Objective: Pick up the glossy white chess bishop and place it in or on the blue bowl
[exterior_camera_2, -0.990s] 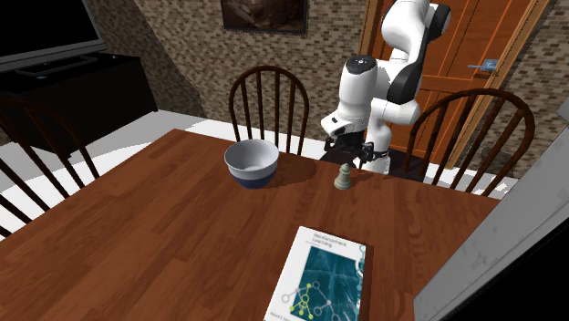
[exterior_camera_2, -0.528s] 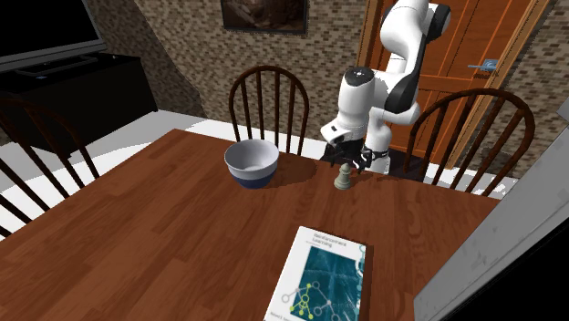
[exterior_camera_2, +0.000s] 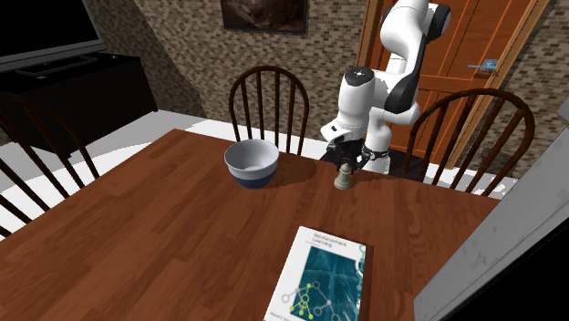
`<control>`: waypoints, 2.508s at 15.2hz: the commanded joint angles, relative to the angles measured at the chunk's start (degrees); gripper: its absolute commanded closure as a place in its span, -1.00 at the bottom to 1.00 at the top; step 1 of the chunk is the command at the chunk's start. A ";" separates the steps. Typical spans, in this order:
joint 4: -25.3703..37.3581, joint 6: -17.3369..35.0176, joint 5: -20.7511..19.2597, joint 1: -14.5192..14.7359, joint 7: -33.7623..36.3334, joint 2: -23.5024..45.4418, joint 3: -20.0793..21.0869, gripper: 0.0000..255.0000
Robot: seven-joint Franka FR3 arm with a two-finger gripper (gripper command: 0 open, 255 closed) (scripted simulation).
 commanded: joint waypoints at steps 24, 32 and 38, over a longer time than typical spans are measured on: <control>10.02 -13.63 0.03 0.01 -0.05 -3.53 0.07 1.00; 15.88 -19.83 0.05 0.02 -0.09 -3.88 0.10 1.00; 20.75 -24.43 0.06 0.03 -0.12 -3.61 0.12 1.00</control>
